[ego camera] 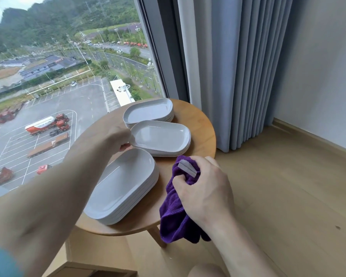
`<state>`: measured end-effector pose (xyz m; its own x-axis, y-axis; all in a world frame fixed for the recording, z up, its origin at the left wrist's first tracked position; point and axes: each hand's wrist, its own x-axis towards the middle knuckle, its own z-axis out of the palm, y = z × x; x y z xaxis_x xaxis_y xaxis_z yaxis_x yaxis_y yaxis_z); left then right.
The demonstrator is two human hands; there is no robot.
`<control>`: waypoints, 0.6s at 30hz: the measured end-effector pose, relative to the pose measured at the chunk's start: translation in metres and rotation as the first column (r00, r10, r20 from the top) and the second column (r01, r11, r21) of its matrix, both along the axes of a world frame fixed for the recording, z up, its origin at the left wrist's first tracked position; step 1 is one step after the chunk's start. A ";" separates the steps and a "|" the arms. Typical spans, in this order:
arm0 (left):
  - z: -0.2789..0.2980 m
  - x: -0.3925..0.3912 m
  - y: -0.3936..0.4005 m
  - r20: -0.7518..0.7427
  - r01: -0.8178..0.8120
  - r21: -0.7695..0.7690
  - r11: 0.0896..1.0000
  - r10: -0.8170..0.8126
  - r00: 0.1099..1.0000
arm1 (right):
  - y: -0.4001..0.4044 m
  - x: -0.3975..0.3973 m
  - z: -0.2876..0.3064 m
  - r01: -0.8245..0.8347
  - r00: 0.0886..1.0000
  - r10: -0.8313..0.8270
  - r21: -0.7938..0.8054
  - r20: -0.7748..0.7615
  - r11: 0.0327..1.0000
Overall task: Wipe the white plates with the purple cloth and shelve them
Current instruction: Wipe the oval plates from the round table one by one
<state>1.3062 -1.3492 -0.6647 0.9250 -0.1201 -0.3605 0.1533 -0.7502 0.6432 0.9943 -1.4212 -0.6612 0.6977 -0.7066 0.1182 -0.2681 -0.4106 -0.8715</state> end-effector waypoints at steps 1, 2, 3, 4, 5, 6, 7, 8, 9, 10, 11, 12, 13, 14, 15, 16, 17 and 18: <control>0.007 -0.001 0.000 -0.006 -0.003 -0.043 0.999 0.003 1.000 | 0.000 0.000 0.000 0.000 1.000 0.000 -0.002 0.003 1.000; 0.015 -0.003 -0.001 -0.007 -0.005 -0.097 0.995 0.004 1.000 | 0.000 0.000 0.000 -0.001 1.000 0.001 -0.002 0.006 1.000; 0.023 -0.006 -0.001 -0.019 -0.006 -0.149 0.989 0.003 1.000 | 0.000 0.000 -0.001 -0.002 1.000 0.002 0.000 0.006 1.000; 0.031 -0.010 -0.001 -0.024 0.003 -0.185 0.983 -0.007 1.000 | 0.000 0.000 -0.001 -0.003 1.000 0.003 0.001 0.004 1.000; 0.038 -0.012 -0.001 -0.024 0.023 -0.205 0.978 -0.028 0.999 | 0.001 0.000 -0.001 -0.004 1.000 0.004 0.001 0.003 1.000; 0.042 -0.015 0.000 -0.023 0.042 -0.212 0.976 -0.048 0.999 | 0.001 -0.001 -0.001 -0.005 1.000 0.005 0.001 0.001 1.000; 0.046 -0.018 0.003 -0.016 0.049 -0.224 0.973 -0.054 0.998 | 0.002 0.000 -0.001 -0.006 1.000 0.006 0.003 0.001 1.000; 0.051 -0.022 0.005 -0.012 0.048 -0.245 0.968 -0.053 0.999 | 0.002 0.000 -0.001 -0.006 1.000 0.006 0.006 0.000 1.000; 0.054 -0.026 0.009 -0.007 0.050 -0.276 0.960 -0.054 0.999 | 0.002 0.000 -0.001 -0.005 1.000 0.005 0.007 0.000 1.000; 0.057 -0.031 0.014 0.001 0.053 -0.311 0.949 -0.055 0.998 | 0.003 0.000 -0.001 -0.003 1.000 0.003 0.006 0.000 1.000; 0.059 -0.038 0.019 0.004 0.052 -0.356 0.933 -0.054 0.999 | 0.003 0.000 -0.001 0.001 1.000 -0.001 0.002 -0.001 1.000; 0.062 -0.046 0.025 0.002 0.046 -0.402 0.914 -0.050 0.999 | 0.004 0.000 -0.001 0.004 1.000 -0.004 -0.005 0.000 1.000; 0.064 -0.054 0.032 -0.007 0.034 -0.456 0.889 -0.042 0.999 | 0.004 0.000 0.000 0.005 1.000 -0.005 -0.011 0.001 1.000; 0.065 -0.062 0.039 -0.030 0.007 -0.513 0.858 -0.026 0.999 | 0.004 0.000 0.000 0.000 1.000 0.000 -0.016 0.003 1.000; 0.066 -0.070 0.048 -0.066 -0.038 -0.572 0.820 0.000 0.998 | 0.004 0.000 0.000 -0.009 1.000 0.009 -0.018 0.008 1.000; 0.068 -0.080 0.057 -0.113 -0.094 -0.625 0.775 0.030 0.993 | 0.005 0.000 0.001 -0.021 1.000 0.021 -0.016 0.016 1.000; 0.068 -0.089 0.066 -0.161 -0.146 -0.668 0.730 0.050 0.986 | 0.005 0.000 0.002 -0.033 0.999 0.034 -0.006 0.031 0.999; 0.069 -0.099 0.076 -0.201 -0.187 -0.699 0.690 0.061 0.978 | 0.007 -0.001 0.003 -0.050 0.997 0.049 0.015 0.059 0.999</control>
